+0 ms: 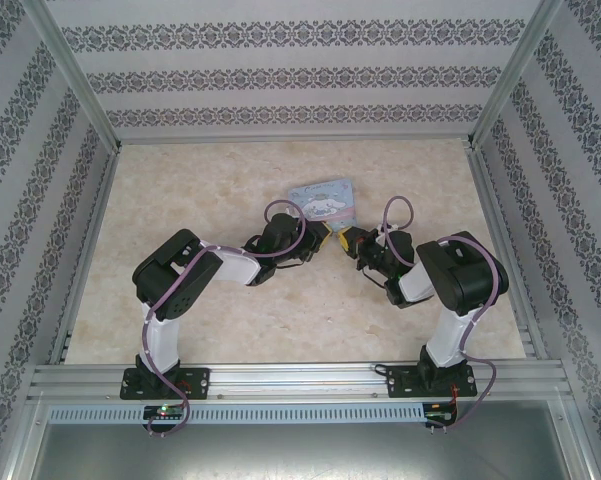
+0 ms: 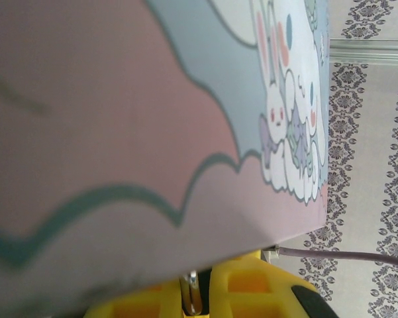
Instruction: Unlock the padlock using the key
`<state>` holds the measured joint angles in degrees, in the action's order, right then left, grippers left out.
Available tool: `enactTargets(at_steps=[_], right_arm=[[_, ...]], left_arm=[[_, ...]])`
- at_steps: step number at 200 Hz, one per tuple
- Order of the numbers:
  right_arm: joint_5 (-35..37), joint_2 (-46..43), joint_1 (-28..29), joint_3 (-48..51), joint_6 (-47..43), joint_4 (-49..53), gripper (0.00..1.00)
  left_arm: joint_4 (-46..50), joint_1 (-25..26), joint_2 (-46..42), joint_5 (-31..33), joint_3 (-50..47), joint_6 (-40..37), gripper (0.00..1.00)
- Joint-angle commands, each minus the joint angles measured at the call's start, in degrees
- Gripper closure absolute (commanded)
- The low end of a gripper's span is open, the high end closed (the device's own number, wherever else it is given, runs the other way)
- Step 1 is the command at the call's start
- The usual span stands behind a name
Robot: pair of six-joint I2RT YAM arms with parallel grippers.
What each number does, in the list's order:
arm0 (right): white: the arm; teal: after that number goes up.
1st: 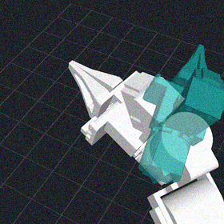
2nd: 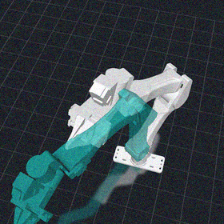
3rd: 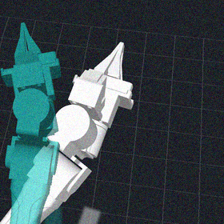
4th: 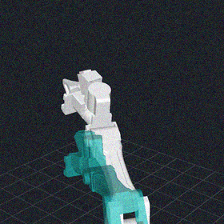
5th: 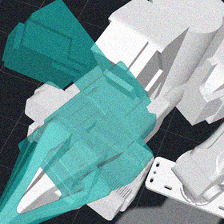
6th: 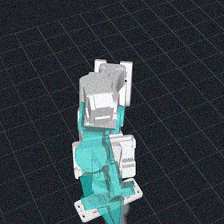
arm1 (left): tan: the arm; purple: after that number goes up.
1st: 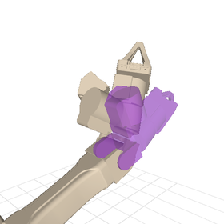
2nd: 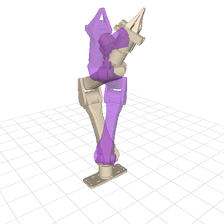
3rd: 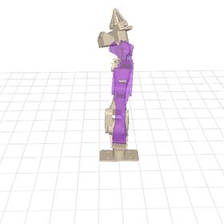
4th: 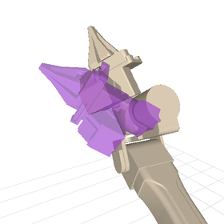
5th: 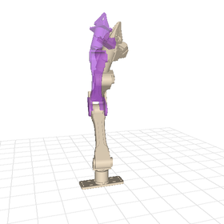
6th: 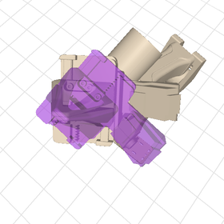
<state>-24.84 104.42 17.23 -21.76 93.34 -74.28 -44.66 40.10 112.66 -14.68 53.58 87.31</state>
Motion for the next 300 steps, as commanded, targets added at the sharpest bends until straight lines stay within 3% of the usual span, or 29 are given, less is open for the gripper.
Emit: enactTargets(at_steps=[1, 35, 132, 178, 223, 253, 300], right_arm=[[-5.75, -1.9, 4.5, -3.24, 1.05, -5.09, 1.0], [-5.96, -3.37, 6.57, -4.52, 0.66, -5.08, 1.0], [-7.03, 0.63, 3.78, -5.05, -0.68, -5.08, 1.0], [-8.12, -0.13, 0.29, -2.58, -2.16, -5.08, 0.67], [-9.67, -0.8, -2.42, 0.58, -3.5, -5.04, 0.45], [-11.66, -0.3, -3.99, 4.04, -5.24, -4.72, 0.37], [-13.63, -0.58, -5.51, 7.34, -10.73, -2.38, 0.36]], left_arm=[[-4.31, 2.97, 0.98, -7.67, 1.49, 0.23, 1.0], [-4.52, 3.06, 1.56, -7.8, 1.87, 0.4, 1.0], [-2.68, 2.98, 1.08, -6.93, 0.87, -1.03, 1.0], [1.22, 2.49, 1.02, -3.91, 0.23, -4.72, 1.0], [7.06, 1.83, 0.12, -1.96, 1.17, -9.58, 1.0], [10.46, 1.1, -0.49, -1.39, 1.92, -12.35, 1.0], [13.63, 0.25, -0.54, -2.46, 3.25, -14.85, 1.0]])
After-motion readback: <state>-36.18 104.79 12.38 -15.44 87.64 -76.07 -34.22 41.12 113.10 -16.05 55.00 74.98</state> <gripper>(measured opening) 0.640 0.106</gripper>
